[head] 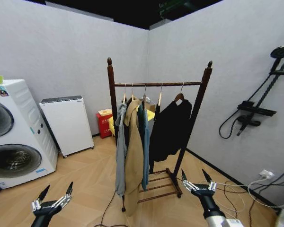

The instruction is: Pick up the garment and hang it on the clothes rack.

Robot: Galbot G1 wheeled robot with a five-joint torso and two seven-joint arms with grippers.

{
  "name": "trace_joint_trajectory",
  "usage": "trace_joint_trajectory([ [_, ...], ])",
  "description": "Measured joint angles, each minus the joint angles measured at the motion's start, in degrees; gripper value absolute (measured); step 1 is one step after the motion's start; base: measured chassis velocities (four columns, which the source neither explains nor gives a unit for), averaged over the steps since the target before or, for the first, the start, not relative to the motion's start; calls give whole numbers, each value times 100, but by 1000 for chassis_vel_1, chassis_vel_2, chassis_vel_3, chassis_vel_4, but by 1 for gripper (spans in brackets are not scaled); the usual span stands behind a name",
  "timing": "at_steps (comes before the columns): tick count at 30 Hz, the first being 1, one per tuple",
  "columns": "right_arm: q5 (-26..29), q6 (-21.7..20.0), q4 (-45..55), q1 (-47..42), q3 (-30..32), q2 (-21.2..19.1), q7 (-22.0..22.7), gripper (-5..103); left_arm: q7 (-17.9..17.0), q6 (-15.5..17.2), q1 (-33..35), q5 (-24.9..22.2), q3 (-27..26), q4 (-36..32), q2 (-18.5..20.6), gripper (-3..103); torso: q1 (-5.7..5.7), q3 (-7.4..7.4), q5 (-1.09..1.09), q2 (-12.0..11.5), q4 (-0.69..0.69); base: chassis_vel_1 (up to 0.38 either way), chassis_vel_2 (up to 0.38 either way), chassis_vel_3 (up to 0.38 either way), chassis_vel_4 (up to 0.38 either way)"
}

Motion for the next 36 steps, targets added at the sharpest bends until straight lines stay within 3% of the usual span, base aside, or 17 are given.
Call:
trace_joint_trajectory([
  [21, 5, -3, -7, 7, 3, -2, 0, 100, 0, 0, -1, 0, 0, 0, 0, 100, 1, 0, 0, -1, 1, -48, -49, -51, -49],
  [36, 6, -4, -7, 5, 3, -2, 0, 100, -1, 0, 2, 0, 0, 0, 0, 100, -8, -2, 2, 4, 3, 135, -139, -136, 133],
])
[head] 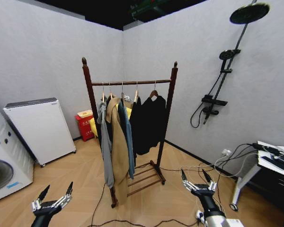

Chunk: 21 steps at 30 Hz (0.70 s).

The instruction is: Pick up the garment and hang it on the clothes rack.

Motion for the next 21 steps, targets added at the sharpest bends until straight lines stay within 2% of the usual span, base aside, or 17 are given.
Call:
trace_joint_trajectory([
  [4, 0, 0, 0, -1, 0, 0, 1, 100, 0, 0, -1, 0, 0, 0, 0, 100, 2, 1, -3, -1, -5, 9, -36, -88, 71],
  [5, 0, 0, 0, -1, 1, 0, 1, 100, 3, 0, -2, 0, 0, 0, 0, 100, 2, 1, 2, -1, -6, 0, 0, 0, 0],
  [8, 0, 0, 0, 5, 0, 0, 0, 100, 1, 0, -2, 0, 0, 0, 0, 100, 12, 4, -1, -7, 0, -25, 0, 20, -17],
  [14, 0, 0, 0, 5, 1, 0, 0, 100, 1, -1, -2, 0, 0, 0, 0, 100, 12, 4, -2, -7, -3, -68, 2, 21, -73],
  [21, 0, 0, 0, 2, 0, 0, 0, 100, 1, 0, -2, 0, 0, 0, 0, 100, 7, 2, -2, -4, -3, -51, -72, -88, -61],
])
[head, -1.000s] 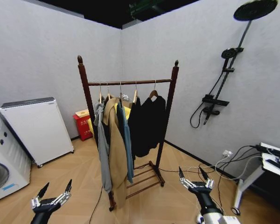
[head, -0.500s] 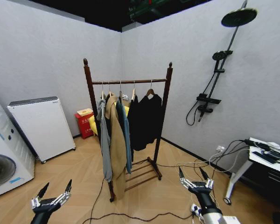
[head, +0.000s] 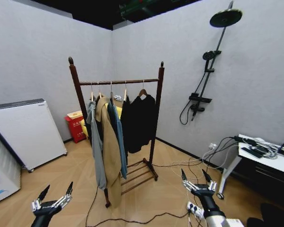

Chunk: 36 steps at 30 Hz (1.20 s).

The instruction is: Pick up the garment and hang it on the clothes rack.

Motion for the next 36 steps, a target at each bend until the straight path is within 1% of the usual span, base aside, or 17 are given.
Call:
trace_joint_trajectory([
  [23, 0, 0, 0, -1, 0, 0, 0, 100, 0, 0, 0, 0, 0, 0, 0, 100, 1, 0, -1, -1, 0, -109, -119, -118, -117],
  [27, 0, 0, 0, 0, 0, 0, 0, 100, 0, 0, 0, 0, 0, 0, 0, 100, 1, 0, 2, 0, 0, -117, -106, -123, -117],
  [31, 0, 0, 0, 0, 0, 0, 0, 100, 0, 0, 0, 0, 0, 0, 0, 100, 2, 0, -1, -1, 0, -95, -138, -121, -97],
  [32, 0, 0, 0, 0, 0, 0, 0, 100, 0, 0, 0, 0, 0, 0, 0, 100, 3, 1, 1, -1, 0, -16, -138, -207, -106],
  [36, 0, 0, 0, 0, 0, 0, 0, 100, 0, 0, 0, 0, 0, 0, 0, 100, 2, 1, -1, -1, 0, -5, -181, -262, -96],
])
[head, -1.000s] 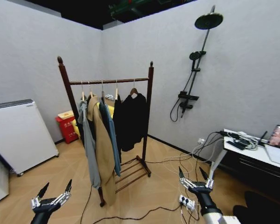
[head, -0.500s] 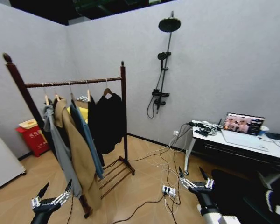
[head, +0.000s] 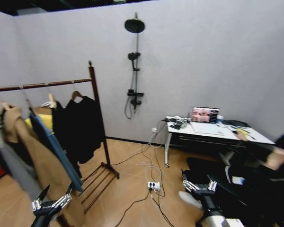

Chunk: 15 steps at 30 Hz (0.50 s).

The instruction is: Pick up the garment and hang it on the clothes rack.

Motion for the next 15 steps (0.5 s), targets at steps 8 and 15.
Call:
trace_joint_trajectory([
  [8, 0, 0, 0, -3, 0, 0, 0, 100, -2, 0, 1, 0, 0, 0, 0, 100, -9, -3, -1, 4, 1, 15, -201, -261, -49],
  [15, 0, 0, 0, 0, 0, 0, 0, 100, -1, 0, 0, 0, 0, 0, 0, 100, 0, 0, 0, 0, 0, -151, -129, -98, -132],
])
